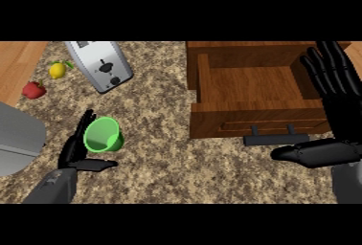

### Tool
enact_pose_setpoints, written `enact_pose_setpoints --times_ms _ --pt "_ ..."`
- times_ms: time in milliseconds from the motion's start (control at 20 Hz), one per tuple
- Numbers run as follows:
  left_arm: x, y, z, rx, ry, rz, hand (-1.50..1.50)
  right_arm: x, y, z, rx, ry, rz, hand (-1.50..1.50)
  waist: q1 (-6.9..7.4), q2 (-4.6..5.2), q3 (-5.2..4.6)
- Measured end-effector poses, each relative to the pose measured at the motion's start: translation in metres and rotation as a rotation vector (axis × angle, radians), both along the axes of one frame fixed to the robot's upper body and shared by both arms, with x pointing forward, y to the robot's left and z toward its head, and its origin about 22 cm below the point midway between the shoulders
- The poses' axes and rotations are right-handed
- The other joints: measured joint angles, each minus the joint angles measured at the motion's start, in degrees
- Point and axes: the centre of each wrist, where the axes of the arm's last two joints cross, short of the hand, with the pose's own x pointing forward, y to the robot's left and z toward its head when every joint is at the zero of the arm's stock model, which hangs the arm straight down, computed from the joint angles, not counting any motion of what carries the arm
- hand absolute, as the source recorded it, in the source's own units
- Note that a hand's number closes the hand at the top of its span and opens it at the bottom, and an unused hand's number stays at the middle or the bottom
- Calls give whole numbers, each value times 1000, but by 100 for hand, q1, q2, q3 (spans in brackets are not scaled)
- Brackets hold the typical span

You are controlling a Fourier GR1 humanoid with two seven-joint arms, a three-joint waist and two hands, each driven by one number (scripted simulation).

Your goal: Pick up the cup, place it into the drawer and close the drawer

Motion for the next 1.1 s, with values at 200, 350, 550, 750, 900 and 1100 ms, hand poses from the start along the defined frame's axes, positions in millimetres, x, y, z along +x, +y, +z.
enact_pose_setpoints --times_ms 200,350,550,750,900,1100 --pt "7 -10 1 -25 -2 -30 -150 2 -2 0 -3 -3 -4 -150 -1 4 1" --pt "10 -16 1 -67 -2 -54 150 4 0 2 -6 -9 0 -150 -4 10 -1" --pt "16 -23 4 -79 -47 -78 150 7 -3 9 -18 -6 -5 -150 -7 13 -4" --pt "26 -28 12 -7 -147 -23 150 9 -5 4 -24 0 -7 -150 1 15 0" --pt "25 -33 9 43 -190 67 150 9 -4 1 -22 3 -9 -150 15 9 3" --pt "17 -42 1 62 -225 218 150 6 -8 5 -14 2 -12 -150 34 -12 7"
